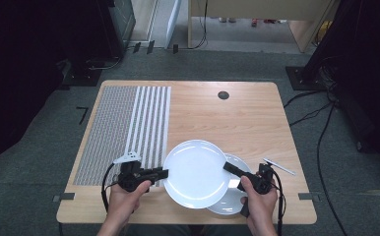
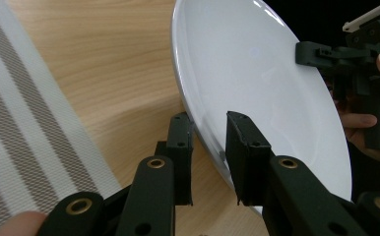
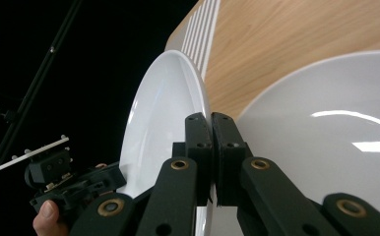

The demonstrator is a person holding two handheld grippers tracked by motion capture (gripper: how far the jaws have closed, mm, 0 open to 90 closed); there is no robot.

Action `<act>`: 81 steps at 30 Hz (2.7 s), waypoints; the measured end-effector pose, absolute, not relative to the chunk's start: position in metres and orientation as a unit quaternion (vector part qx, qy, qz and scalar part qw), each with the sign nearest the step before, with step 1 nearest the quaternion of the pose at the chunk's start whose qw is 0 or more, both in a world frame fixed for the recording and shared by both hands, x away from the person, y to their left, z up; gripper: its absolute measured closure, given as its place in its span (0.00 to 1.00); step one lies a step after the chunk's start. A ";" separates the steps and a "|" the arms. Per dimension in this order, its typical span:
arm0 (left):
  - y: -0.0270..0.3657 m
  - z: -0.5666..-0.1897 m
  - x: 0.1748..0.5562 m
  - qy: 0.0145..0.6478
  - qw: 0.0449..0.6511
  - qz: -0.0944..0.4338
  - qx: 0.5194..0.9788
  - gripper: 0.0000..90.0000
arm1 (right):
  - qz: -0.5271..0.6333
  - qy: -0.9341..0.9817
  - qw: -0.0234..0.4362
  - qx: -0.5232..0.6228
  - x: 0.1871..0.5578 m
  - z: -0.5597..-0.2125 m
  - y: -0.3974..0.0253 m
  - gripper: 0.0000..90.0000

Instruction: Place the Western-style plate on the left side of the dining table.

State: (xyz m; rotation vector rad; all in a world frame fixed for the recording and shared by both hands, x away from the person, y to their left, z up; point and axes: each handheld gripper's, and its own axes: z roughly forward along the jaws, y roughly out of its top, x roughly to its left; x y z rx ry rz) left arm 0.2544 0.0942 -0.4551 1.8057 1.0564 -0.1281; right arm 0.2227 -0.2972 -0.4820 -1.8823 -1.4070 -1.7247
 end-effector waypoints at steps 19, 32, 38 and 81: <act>0.148 -0.448 0.274 0.478 0.500 -0.039 0.721 0.83 | -0.580 -0.492 0.135 -0.635 0.264 -0.470 -0.241 0.98; 0.177 -0.441 0.291 0.501 0.497 -0.024 0.708 0.83 | -0.579 -0.500 0.138 -0.629 0.290 -0.462 -0.206 0.98; 0.192 -0.439 0.297 0.515 0.500 -0.022 0.696 0.84 | -0.578 -0.499 0.146 -0.629 0.301 -0.463 -0.192 0.98; 0.268 -0.463 0.372 0.623 0.461 0.023 0.632 0.86 | -0.569 -0.451 0.158 -0.669 0.372 -0.510 -0.086 0.98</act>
